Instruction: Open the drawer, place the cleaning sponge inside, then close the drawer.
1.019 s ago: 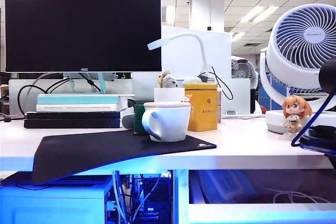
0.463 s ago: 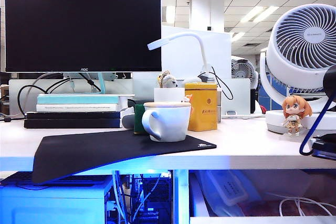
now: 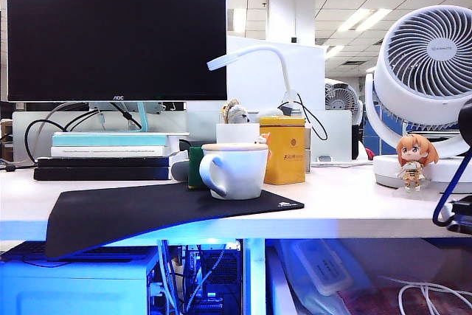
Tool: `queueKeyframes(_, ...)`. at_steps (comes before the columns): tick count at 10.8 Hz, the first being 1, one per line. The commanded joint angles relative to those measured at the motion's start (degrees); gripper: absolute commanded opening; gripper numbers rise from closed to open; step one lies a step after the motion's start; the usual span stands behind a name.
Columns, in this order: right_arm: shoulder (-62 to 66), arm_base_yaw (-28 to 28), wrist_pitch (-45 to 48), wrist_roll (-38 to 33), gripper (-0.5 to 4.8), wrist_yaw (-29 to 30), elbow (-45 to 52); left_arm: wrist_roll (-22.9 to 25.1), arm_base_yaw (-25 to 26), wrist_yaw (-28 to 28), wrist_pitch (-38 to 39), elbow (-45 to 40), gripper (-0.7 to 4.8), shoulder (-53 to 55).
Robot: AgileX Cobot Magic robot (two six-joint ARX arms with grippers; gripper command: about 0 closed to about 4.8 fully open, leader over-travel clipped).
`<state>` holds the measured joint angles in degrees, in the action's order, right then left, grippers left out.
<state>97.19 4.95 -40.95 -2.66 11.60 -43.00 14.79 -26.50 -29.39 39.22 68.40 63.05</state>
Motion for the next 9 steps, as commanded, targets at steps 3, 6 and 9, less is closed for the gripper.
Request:
queueKeyframes(3,-0.1,0.0,-6.9,1.5,-0.05,0.0,0.0,0.3,0.0,-0.4,-0.7,0.3,-0.05,-0.2)
queueKeyframes(6,-0.1,0.0,-9.4,1.7,-0.05,0.0,0.0,0.3,0.0,-0.4,-0.7,0.3,-0.06,-0.2)
queueKeyframes(9,-0.5,0.0,-2.5,1.6,-0.05,0.5,-0.1,0.2,0.0,-0.4,-0.7,0.3,-0.05,-0.2)
